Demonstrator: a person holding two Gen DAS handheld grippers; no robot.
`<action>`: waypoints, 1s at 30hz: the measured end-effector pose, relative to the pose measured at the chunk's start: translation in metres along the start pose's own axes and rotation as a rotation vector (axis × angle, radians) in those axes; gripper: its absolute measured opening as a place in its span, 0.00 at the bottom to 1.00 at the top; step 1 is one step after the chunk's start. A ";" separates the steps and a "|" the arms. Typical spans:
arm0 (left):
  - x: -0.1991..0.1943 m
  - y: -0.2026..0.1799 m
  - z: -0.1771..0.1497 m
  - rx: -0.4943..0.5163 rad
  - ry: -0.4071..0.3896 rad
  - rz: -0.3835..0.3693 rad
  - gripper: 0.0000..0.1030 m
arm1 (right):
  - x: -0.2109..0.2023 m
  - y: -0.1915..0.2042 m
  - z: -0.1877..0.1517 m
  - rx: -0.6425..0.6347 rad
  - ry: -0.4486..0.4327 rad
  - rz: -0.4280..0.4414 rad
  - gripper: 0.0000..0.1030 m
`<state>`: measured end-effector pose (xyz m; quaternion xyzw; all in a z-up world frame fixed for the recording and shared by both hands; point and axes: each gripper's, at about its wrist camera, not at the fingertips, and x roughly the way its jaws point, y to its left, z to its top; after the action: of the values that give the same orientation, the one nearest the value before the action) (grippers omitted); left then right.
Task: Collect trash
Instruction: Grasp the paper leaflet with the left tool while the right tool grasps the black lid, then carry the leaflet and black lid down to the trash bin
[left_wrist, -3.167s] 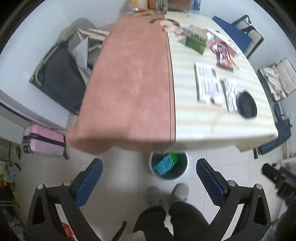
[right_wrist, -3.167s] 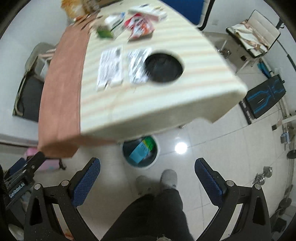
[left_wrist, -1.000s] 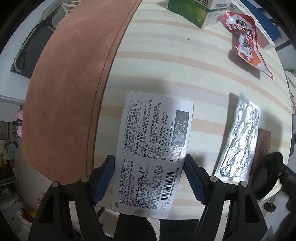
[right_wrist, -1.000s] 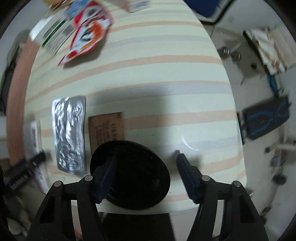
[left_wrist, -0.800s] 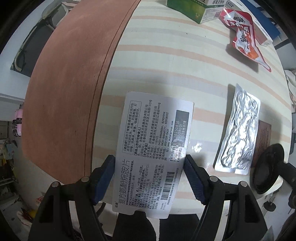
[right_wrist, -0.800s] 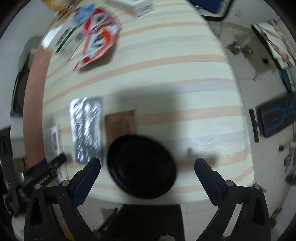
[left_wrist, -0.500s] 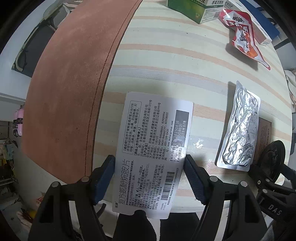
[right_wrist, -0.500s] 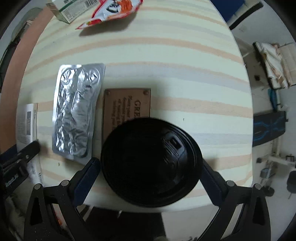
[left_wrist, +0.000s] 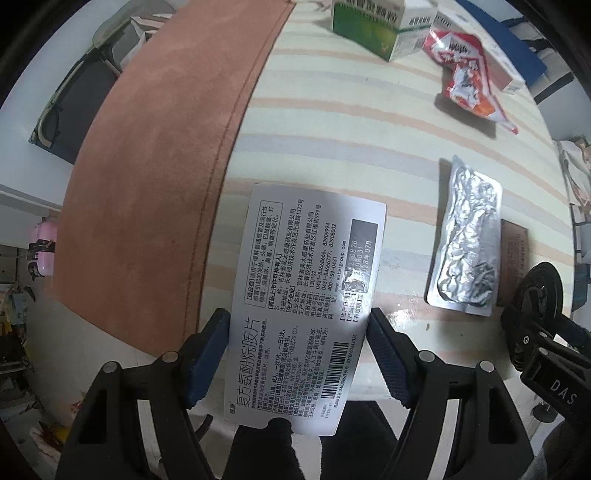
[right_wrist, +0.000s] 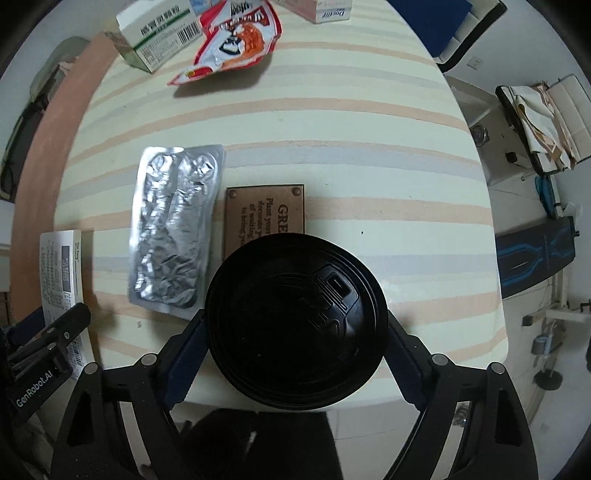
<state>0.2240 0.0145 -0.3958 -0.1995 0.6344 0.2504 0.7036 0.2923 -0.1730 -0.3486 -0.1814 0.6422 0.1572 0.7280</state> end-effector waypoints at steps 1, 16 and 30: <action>-0.007 0.002 -0.002 0.002 -0.009 -0.004 0.70 | -0.004 0.001 -0.003 0.010 -0.008 0.011 0.86; -0.090 0.075 -0.075 0.067 -0.168 -0.198 0.70 | -0.093 0.024 -0.112 0.210 -0.136 0.211 0.86; 0.090 0.125 -0.152 -0.007 0.152 -0.332 0.70 | 0.079 0.058 -0.247 0.395 0.094 0.310 0.86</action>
<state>0.0341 0.0325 -0.4983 -0.3221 0.6433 0.1170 0.6846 0.0586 -0.2372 -0.4573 0.0578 0.7138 0.1297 0.6857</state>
